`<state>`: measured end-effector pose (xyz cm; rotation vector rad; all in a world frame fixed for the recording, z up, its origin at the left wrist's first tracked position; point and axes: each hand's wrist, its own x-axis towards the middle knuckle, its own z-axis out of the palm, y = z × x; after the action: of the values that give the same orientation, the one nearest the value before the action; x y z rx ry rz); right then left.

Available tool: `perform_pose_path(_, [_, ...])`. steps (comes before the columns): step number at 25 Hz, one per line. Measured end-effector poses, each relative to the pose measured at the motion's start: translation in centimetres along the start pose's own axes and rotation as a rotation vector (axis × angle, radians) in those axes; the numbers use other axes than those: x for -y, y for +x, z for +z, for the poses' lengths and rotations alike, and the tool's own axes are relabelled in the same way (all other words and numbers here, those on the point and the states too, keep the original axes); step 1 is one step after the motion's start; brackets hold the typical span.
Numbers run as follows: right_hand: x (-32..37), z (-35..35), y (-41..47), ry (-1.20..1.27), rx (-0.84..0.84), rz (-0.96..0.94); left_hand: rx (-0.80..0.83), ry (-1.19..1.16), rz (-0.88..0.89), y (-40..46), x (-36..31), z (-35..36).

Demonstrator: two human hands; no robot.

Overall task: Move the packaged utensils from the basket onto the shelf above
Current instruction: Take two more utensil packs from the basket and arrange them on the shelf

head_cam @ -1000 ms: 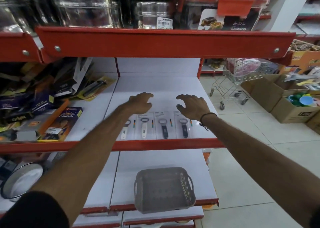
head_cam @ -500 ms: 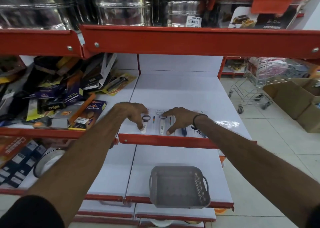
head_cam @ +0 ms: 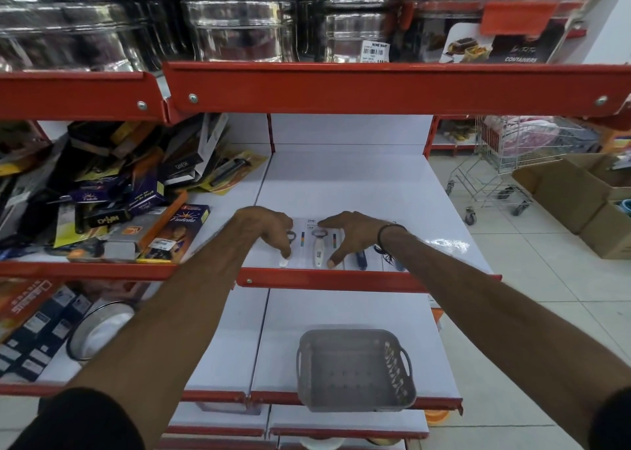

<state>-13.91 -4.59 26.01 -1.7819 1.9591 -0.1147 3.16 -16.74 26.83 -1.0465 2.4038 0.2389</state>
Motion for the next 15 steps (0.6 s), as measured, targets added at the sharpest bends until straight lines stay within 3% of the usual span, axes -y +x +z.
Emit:
perform_pose_path(4, [-1.6,-2.2,-1.8,-0.023,-0.041,0.031,-0.093,-0.117,0.108,0.2,-1.6,0.0])
perform_pose_path(7, [-3.7,-3.3,-3.3,-0.131,0.047,0.093,-0.098,-0.104,0.18,-0.2,-3.5,-0.1])
perform_pose_path(10, [-4.7,-2.6,-3.6,-0.16,0.104,0.108,-0.062,-0.098,0.165,-0.3,-4.3,0.2])
perform_pose_path(15, [-4.3,-1.6,-2.9,-0.136,0.046,0.089,-0.051,0.008,0.118,-0.4,-5.3,-0.3])
